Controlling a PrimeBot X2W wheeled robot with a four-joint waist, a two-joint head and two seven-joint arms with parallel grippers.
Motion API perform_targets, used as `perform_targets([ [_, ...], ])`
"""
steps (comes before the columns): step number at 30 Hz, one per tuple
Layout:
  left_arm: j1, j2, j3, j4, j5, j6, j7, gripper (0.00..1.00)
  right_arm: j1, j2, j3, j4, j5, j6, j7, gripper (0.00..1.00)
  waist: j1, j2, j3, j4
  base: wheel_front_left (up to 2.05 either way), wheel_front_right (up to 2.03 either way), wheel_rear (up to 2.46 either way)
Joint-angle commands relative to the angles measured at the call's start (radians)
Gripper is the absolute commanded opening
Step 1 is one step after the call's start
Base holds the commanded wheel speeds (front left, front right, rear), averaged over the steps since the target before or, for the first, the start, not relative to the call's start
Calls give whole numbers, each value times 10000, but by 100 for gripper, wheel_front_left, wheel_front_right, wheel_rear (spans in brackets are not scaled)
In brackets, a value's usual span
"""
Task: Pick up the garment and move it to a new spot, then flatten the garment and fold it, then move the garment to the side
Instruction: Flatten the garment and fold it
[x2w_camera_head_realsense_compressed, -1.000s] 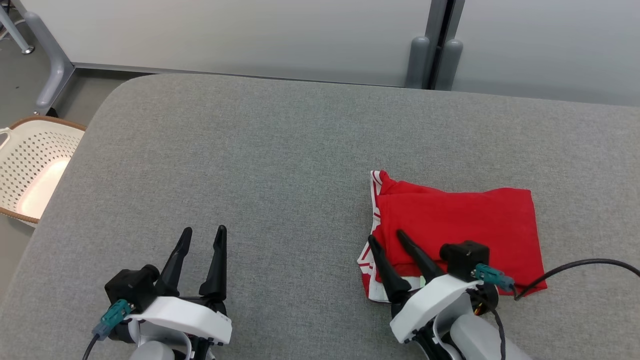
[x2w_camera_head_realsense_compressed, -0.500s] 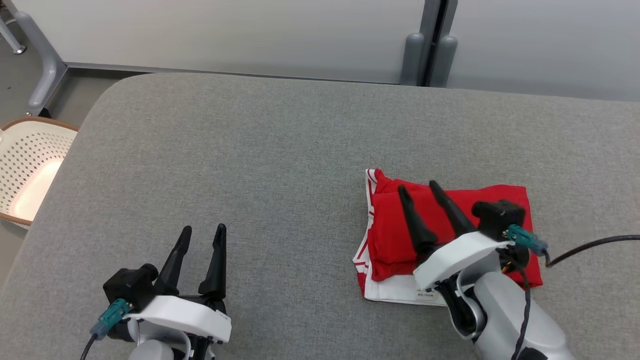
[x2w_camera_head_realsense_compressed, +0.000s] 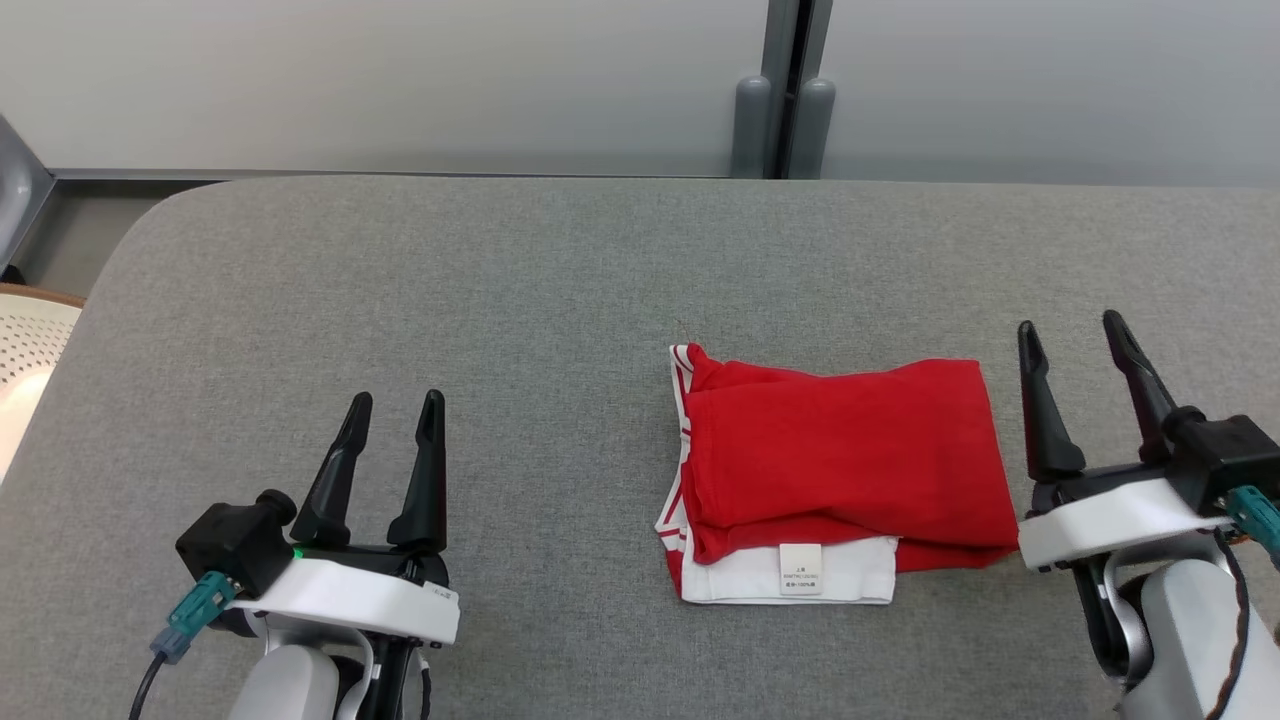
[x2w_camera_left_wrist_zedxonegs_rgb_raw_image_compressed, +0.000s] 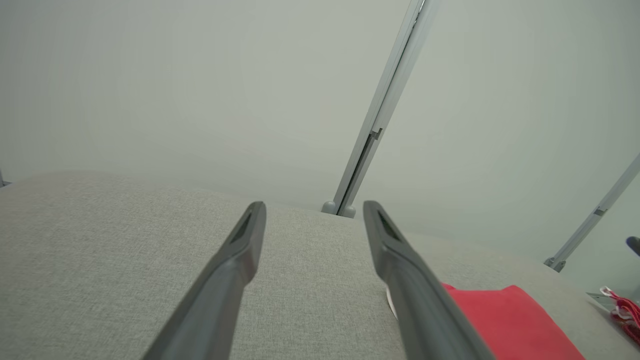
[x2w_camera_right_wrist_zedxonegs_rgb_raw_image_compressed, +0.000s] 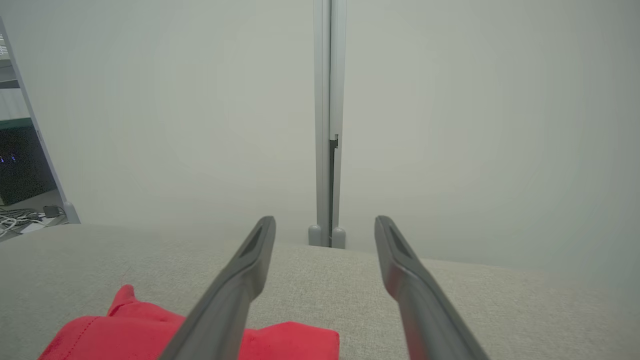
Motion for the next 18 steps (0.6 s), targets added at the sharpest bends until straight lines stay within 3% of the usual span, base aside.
perform_targets([
  [1, 10, 37, 37, -58, -20, -18, 4, 100, 242, -28, -108, -227, -139, -2, -2, 100, 0, 0, -46, -69, 0, 0, 0],
  [8, 205, 34, 94, -194, 309, -18, 2, 100, 1512, 165, -881, -1524, -618, -2, -4, 100, 0, 0, -194, -339, 0, 0, 0],
  [18, 478, 31, 342, -176, 1156, 96, 4, 100, 1993, 467, -983, -1669, -516, -2, -3, 100, 0, 0, -252, -531, 0, 0, 0],
])
